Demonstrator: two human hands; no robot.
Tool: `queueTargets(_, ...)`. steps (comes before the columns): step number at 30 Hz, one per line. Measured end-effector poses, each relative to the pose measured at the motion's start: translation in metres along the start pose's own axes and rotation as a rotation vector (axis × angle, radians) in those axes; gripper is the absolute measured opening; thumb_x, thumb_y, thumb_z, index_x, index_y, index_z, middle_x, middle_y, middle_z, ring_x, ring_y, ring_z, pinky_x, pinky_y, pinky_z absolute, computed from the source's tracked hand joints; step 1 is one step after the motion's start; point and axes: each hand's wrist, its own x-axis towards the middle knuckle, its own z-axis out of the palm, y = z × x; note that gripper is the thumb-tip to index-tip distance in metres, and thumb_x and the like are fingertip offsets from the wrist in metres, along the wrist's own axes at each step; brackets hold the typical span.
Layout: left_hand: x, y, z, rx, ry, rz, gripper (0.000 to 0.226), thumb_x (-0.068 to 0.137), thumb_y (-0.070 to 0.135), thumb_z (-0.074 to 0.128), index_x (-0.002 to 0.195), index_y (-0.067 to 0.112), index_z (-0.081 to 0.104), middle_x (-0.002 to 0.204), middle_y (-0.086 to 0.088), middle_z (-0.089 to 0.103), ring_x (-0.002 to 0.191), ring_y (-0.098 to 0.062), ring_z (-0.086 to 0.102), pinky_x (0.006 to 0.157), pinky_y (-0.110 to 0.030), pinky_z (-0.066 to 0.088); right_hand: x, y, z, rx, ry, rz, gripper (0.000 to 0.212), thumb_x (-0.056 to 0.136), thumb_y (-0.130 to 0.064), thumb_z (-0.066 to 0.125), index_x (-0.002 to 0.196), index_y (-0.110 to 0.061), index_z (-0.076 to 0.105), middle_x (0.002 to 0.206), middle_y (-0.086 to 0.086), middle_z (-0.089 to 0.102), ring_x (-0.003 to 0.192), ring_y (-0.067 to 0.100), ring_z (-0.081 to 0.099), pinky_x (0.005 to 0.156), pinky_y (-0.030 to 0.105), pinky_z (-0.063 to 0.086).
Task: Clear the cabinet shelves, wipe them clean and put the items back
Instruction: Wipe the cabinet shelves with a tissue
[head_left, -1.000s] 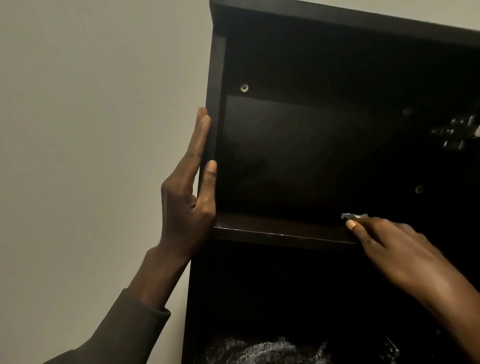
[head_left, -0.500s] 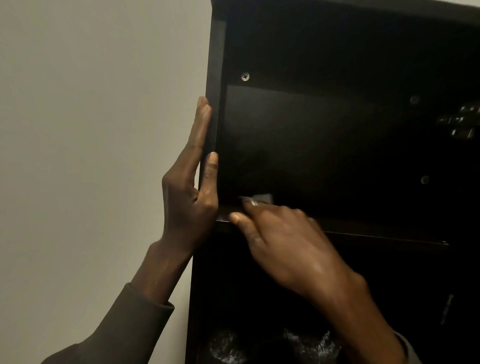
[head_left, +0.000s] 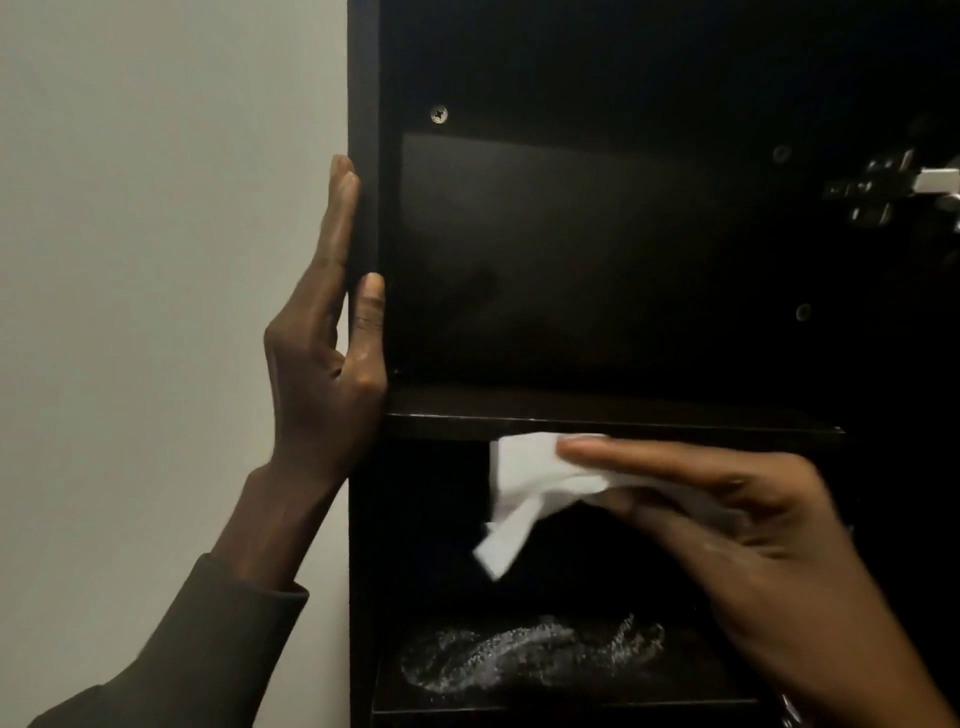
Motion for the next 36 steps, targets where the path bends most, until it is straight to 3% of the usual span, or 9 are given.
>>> queueTargets(5,-0.006,0.003,0.001,-0.005,0.011,-0.021,0.05,0.101,-0.002,0.042,0.149,-0.004,0.029,0.157,-0.017,0.031,0.147,-0.015,0.03,0.12,-0.032,0.03,-0.02,0.042,-0.076,-0.396,0.543,0.151,0.034,0.093,-0.04,0.062,0.125,-0.029,0.066,0.121,-0.005,0.07,0.114,0.016,0.065,0.103,0.043,0.048)
queueTargets(8,-0.011,0.004,0.001,-0.008,0.018,-0.038,0.05,0.101,-0.001,0.042,0.149,-0.003,0.029,0.157,-0.013,0.031,0.147,-0.013,0.03,0.12,-0.032,0.031,-0.007,0.054,-0.081,-0.753,0.69,0.051,0.056,0.081,0.009,0.053,0.128,-0.02,0.065,0.127,0.002,0.066,0.119,0.017,0.062,0.105,0.038,0.047)
queueTargets(10,-0.012,0.003,0.002,-0.004,0.026,-0.034,0.05,0.101,-0.001,0.042,0.15,0.0,0.029,0.157,-0.01,0.031,0.147,-0.01,0.03,0.119,-0.029,0.03,0.003,0.047,-0.064,-0.893,0.608,0.078,0.069,0.068,0.021,0.052,0.124,-0.016,0.067,0.124,0.003,0.067,0.117,0.016,0.062,0.106,0.031,0.045)
queueTargets(15,-0.008,0.004,0.007,-0.017,0.028,-0.033,0.052,0.1,-0.001,0.044,0.15,0.005,0.031,0.157,-0.004,0.032,0.146,-0.007,0.03,0.118,-0.027,0.032,0.018,0.034,-0.051,-1.042,0.228,0.484,0.044,0.095,-0.016,0.053,0.132,-0.041,0.055,0.115,-0.01,0.068,0.083,0.003,0.065,0.068,0.017,0.051)
queueTargets(17,-0.005,0.005,0.008,-0.015,0.038,-0.024,0.052,0.1,0.0,0.043,0.15,0.005,0.031,0.157,-0.004,0.032,0.146,-0.006,0.03,0.118,-0.023,0.03,0.03,0.026,-0.046,-1.018,0.17,0.44,0.045,0.095,-0.016,0.052,0.132,-0.041,0.056,0.119,-0.013,0.067,0.092,0.002,0.064,0.074,0.015,0.051)
queueTargets(23,-0.002,0.006,0.006,-0.003,0.011,-0.023,0.054,0.099,-0.006,0.042,0.151,0.003,0.029,0.158,-0.008,0.03,0.147,-0.01,0.029,0.12,-0.032,0.03,0.081,0.033,-0.003,-0.274,-0.166,0.29,0.035,0.095,-0.008,0.056,0.119,-0.029,0.07,0.12,-0.01,0.069,0.103,-0.003,0.065,0.09,0.018,0.053)
queueTargets(27,0.001,0.006,0.006,0.005,-0.008,-0.009,0.054,0.099,-0.005,0.043,0.151,0.003,0.029,0.159,-0.007,0.029,0.147,-0.009,0.028,0.12,-0.03,0.03,0.119,0.027,-0.028,0.512,0.541,0.201,0.027,0.092,0.005,0.053,0.11,-0.007,0.07,0.102,0.006,0.075,0.095,0.017,0.071,0.083,0.023,0.056)
queueTargets(30,0.002,0.006,0.005,0.033,-0.018,-0.012,0.054,0.1,-0.002,0.043,0.151,0.006,0.029,0.159,-0.005,0.03,0.147,-0.008,0.028,0.119,-0.028,0.031,0.139,0.041,-0.052,0.529,1.05,0.085,0.035,0.095,0.002,0.049,0.126,-0.008,0.062,0.112,0.003,0.07,0.103,0.013,0.069,0.091,0.021,0.054)
queueTargets(36,0.003,0.005,0.007,0.032,-0.009,-0.015,0.053,0.099,0.002,0.043,0.151,0.005,0.03,0.159,-0.006,0.03,0.146,-0.005,0.028,0.117,-0.02,0.029,0.169,0.074,-0.028,-0.086,1.029,0.142,0.051,0.098,-0.001,0.043,0.148,-0.004,0.035,0.15,0.012,0.042,0.14,0.021,0.039,0.114,0.023,0.03)
